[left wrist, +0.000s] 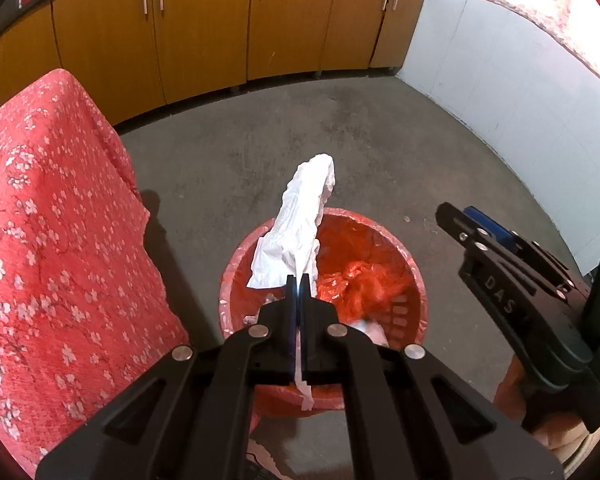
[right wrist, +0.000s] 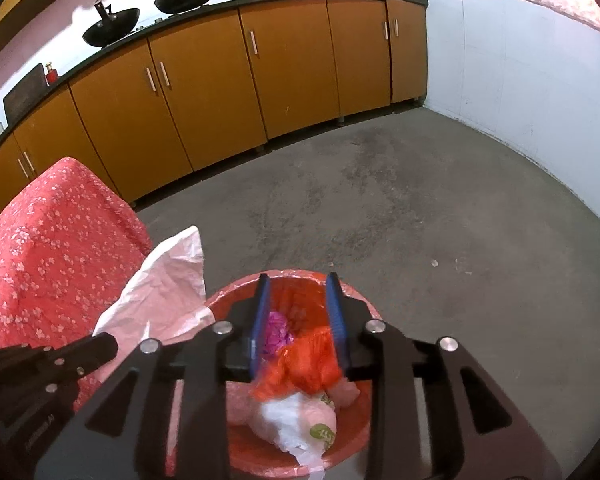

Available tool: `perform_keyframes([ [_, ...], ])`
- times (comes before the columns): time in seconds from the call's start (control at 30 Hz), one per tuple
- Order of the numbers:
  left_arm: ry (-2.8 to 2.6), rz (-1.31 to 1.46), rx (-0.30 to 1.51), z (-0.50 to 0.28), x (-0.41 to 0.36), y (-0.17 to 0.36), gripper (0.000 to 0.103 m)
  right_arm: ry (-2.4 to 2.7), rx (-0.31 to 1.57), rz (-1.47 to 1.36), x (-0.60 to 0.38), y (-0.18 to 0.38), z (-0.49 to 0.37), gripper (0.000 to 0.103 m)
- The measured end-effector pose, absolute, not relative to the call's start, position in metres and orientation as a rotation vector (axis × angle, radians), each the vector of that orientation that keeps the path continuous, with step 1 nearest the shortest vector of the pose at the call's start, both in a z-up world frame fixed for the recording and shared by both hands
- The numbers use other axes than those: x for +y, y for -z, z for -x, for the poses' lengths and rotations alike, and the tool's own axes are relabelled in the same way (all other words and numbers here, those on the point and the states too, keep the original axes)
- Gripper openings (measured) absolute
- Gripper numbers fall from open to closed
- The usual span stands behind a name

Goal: Collect trash
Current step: 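Open both tools to drop the red bag and white tissue into the basket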

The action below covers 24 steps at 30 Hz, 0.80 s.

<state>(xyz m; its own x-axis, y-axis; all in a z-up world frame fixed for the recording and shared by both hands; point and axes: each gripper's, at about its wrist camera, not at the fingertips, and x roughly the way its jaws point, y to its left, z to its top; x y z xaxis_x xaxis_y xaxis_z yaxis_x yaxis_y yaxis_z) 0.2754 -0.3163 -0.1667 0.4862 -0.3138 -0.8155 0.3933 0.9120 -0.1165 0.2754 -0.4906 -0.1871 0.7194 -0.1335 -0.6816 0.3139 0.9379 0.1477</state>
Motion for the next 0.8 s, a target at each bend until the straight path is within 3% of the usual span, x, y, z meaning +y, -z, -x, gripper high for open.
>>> perform_keyframes([
  [0.37, 0.453, -0.073, 0.989, -0.274, -0.32, 0.169, 0.004, 0.294, 0.729, -0.283, -0.503, 0.185, -0.261, 0.031],
  [0.53, 0.443, -0.051, 0.955, -0.273, -0.314, 0.161, 0.017, 0.298, 0.711, -0.287, -0.504, 0.176, -0.254, 0.031],
  [0.8, 0.422, -0.017, 0.906, -0.272, -0.299, 0.141, 0.017, 0.295, 0.677, -0.267, -0.498, 0.159, -0.237, 0.031],
])
